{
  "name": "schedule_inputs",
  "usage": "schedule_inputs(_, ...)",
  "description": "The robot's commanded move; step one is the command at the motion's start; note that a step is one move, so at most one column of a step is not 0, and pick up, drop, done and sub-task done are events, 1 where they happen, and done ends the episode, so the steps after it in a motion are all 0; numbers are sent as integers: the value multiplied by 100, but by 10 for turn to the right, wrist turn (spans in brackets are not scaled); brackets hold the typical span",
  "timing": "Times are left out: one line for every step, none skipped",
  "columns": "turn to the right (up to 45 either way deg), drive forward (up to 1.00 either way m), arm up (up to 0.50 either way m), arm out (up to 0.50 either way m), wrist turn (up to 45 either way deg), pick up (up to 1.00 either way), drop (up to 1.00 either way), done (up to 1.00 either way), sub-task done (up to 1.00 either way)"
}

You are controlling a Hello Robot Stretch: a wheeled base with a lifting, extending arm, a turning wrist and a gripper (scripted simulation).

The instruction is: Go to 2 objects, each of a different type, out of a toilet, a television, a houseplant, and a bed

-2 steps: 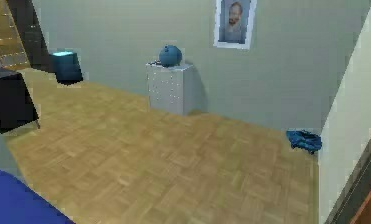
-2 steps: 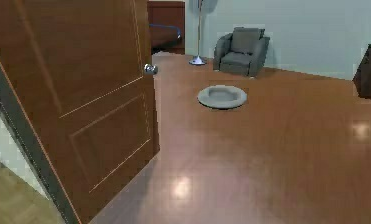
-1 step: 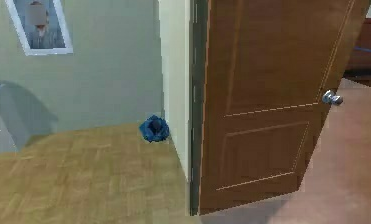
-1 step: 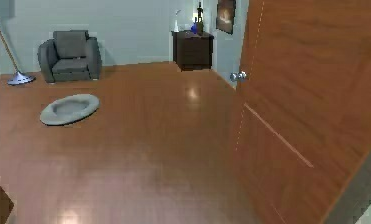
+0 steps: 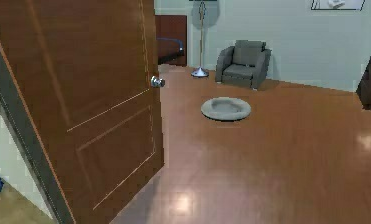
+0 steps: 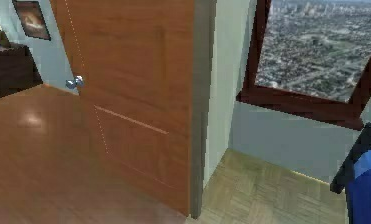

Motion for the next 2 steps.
schedule_inputs(270,0,0,0,0,0,0,0,0)
schedule_inputs(0,5,0,0,0,0,0,0,0)
